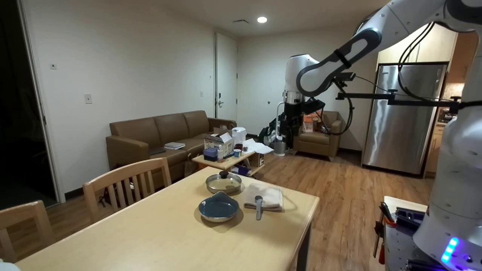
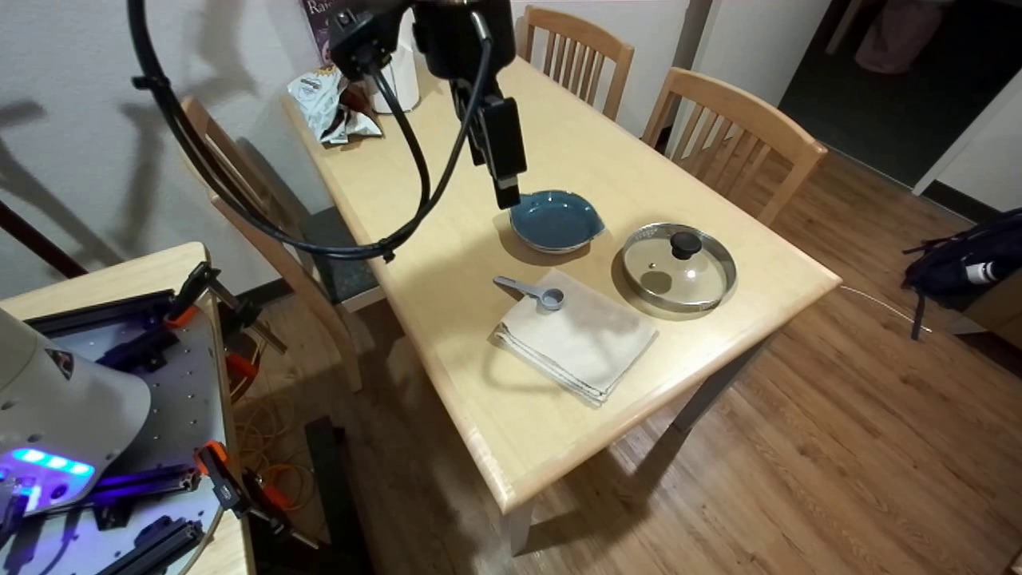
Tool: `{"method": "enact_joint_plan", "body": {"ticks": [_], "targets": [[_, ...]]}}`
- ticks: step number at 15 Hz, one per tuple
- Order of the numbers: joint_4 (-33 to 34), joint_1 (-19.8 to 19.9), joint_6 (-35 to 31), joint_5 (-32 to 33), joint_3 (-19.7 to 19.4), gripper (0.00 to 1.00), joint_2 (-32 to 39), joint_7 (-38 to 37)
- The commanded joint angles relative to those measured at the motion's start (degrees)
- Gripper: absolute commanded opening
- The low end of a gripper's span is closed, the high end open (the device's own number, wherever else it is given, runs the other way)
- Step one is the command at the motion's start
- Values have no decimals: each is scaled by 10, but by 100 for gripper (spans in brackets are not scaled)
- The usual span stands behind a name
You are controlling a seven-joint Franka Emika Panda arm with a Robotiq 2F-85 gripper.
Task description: Put the grey spoon in the bowl
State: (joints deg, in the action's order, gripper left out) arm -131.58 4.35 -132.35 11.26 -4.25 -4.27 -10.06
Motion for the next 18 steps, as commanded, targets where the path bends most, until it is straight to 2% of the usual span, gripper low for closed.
{"method": "enact_joint_plan", "body": {"ticks": [1, 3, 6, 7, 8, 11, 13, 14, 16, 17, 18], "targets": [[-3, 5, -69, 76, 15, 100, 24, -138], [17, 9, -87, 139, 14, 100, 65, -222], [46, -22, -67, 216, 14, 100, 155, -349], [58, -33, -63, 204, 12, 100, 183, -342], [22, -27, -69, 185, 0, 100, 117, -302], [46, -53, -70, 182, -5, 100, 184, -326], [48, -54, -79, 192, -11, 100, 185, -332], [55, -69, -85, 224, -23, 100, 192, -385], [81, -94, -99, 238, -25, 100, 231, -431], [92, -105, -106, 242, -22, 84, 251, -448], [111, -117, -105, 234, -13, 99, 280, -446]]}}
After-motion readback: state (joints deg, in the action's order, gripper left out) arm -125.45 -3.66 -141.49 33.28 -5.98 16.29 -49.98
